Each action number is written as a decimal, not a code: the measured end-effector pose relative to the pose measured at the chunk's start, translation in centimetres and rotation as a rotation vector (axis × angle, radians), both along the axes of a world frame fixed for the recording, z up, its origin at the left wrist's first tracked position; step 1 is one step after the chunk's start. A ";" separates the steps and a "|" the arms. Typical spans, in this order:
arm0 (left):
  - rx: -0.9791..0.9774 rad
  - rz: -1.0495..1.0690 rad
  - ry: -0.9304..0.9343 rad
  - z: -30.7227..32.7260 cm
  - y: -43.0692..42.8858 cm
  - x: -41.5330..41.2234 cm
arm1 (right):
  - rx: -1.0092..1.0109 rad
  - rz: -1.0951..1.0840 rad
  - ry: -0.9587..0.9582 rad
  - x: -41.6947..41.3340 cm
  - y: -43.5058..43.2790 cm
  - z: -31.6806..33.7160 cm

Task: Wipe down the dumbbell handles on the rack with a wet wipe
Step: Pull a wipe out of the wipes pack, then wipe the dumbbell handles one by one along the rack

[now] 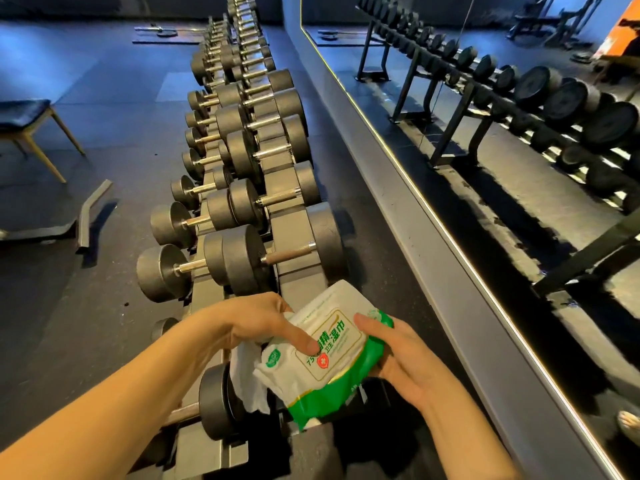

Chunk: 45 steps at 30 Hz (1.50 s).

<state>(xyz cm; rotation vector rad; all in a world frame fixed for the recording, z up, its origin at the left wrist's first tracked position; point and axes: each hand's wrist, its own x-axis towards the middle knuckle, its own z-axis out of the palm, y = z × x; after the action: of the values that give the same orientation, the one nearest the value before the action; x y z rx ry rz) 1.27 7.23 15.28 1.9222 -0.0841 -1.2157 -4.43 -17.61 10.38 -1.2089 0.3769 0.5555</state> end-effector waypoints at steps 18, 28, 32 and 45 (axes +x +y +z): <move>0.022 0.654 -0.098 -5.7 7.4 0.2 | -0.204 -0.533 0.194 -1.4 2.9 -11.6; -0.252 0.643 -0.116 -8.7 8.7 -4.7 | -1.011 -0.242 0.112 -2.9 3.8 -13.5; -0.273 0.707 -0.153 -9.1 8.5 -6.1 | -1.159 -0.260 0.116 -3.4 4.0 -11.6; -0.557 1.076 -0.086 -4.5 10.2 -14.6 | -0.007 0.089 0.220 -9.3 19.3 -8.8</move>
<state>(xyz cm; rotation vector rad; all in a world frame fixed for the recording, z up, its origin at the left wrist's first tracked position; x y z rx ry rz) -13.32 17.38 10.78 1.1981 0.4655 -0.3158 -13.71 1.70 1.59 -1.1782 0.5132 0.7683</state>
